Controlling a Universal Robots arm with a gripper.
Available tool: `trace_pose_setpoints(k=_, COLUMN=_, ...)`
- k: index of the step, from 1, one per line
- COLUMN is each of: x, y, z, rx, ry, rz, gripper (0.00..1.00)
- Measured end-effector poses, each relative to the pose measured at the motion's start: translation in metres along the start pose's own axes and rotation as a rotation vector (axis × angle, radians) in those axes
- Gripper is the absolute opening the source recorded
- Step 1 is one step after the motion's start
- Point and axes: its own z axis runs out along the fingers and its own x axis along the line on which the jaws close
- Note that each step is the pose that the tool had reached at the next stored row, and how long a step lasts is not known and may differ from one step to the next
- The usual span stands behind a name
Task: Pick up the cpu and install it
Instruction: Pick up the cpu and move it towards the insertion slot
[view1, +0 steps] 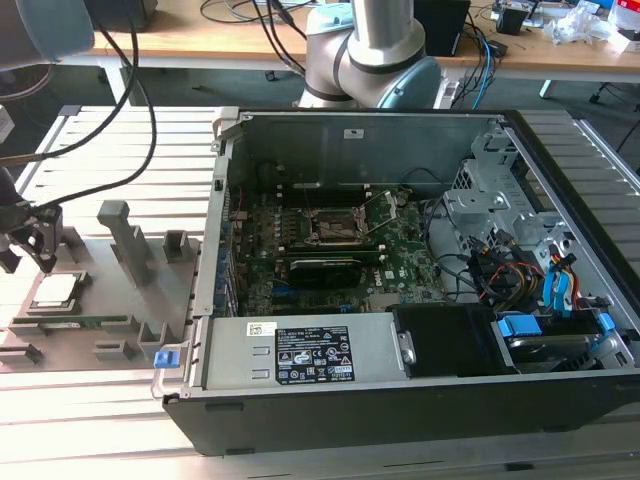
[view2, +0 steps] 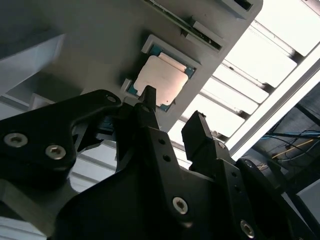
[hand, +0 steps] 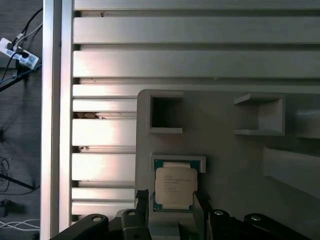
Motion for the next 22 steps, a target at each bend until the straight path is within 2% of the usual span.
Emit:
trace_pose_setpoints(k=2, x=-0.0001, y=-0.0001, z=0.0044, rx=0.0004, ry=0.0002, rz=-0.007, gripper=0.48)
trace_pose_setpoints(k=6, x=-0.0001, y=-0.0001, z=0.0052, rx=0.0040, ry=0.0002, rz=-0.007, gripper=0.48)
trace_pose_setpoints(k=9, x=0.0000, y=-0.0001, z=0.0054, rx=0.0048, ry=-0.0416, rz=-0.008, gripper=0.48)
trace_pose_setpoints(k=15, x=0.0000, y=-0.0001, z=0.0054, rx=0.0049, ry=-0.0519, rz=-0.008, gripper=0.49)
trace_pose_setpoints(k=16, x=0.0000, y=-0.0001, z=0.0054, rx=0.0049, ry=-0.0542, rz=-0.008, gripper=0.55)
trace_pose_setpoints(k=17, x=0.0000, y=-0.0001, z=0.0054, rx=0.0049, ry=-0.0563, rz=-0.008, gripper=0.67)
trace_pose_setpoints(k=19, x=-0.0001, y=-0.0001, z=0.0054, rx=0.0049, ry=-0.0584, rz=-0.008, gripper=0.67)
trace_pose_setpoints(k=20, x=-0.0001, y=-0.0001, z=0.0054, rx=0.0049, ry=-0.0599, rz=-0.008, gripper=0.74)
trace_pose_setpoints(k=22, x=0.0000, y=-0.0001, z=0.0057, rx=0.0062, ry=-0.0615, rz=-0.008, gripper=0.74)
